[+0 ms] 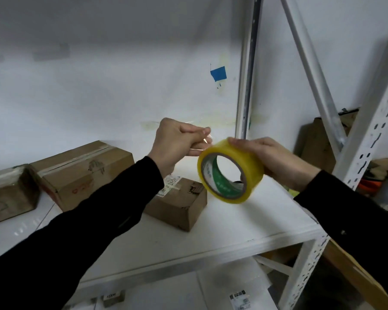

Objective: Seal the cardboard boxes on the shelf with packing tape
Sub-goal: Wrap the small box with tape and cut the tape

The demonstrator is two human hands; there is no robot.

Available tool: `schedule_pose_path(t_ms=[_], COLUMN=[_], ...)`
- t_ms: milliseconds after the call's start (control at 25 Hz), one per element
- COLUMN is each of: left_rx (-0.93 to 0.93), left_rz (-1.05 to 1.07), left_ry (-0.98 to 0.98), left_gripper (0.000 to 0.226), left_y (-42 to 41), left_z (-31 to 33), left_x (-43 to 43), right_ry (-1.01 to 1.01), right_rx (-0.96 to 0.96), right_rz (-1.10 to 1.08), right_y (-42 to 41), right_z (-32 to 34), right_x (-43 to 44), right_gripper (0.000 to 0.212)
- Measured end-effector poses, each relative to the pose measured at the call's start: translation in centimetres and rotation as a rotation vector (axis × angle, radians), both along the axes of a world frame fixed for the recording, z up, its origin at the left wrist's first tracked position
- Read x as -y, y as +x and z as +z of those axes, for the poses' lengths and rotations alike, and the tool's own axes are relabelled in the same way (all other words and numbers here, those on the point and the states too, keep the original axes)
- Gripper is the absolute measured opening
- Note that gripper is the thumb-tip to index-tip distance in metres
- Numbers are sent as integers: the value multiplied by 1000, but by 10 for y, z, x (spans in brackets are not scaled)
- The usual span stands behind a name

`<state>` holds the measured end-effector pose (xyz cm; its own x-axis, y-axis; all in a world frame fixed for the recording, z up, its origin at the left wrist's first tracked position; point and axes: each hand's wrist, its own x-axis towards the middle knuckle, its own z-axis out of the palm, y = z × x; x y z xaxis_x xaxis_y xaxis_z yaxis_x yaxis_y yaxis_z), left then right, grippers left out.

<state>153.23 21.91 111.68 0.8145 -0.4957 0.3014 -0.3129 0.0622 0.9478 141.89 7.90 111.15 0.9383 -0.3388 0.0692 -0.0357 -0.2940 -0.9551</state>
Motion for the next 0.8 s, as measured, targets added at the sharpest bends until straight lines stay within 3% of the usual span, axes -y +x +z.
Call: schedule_pose_path(t_ms=[80,200,280,480,680,800], left_rx=[-29,-78,-120,-179,-145,-78], left_rz=[73,116,88,59,91,182], left_ry=[-101,-136,-92,-112,-82,-21], left_gripper=[8,12,16,12,11,11], left_y=[-2,5,9,33,45,46], left_z=[-7,-31,-48,-47,-50,-61], left_x=[5,2,-4,-15,-22,-16], right_ry=[-169,-453,-438,-387,-155,-440], right_rx=[-17,-312,-390,-285,-212,-361], right_rz=[-30,-32,6,-39,73,31], right_y=[4,10,15,24,9,14], right_z=[2,-25,-41,-37,-44,-66], right_x=[6,12,15,19,16,14], right_gripper=[55,71,83,57,53,50])
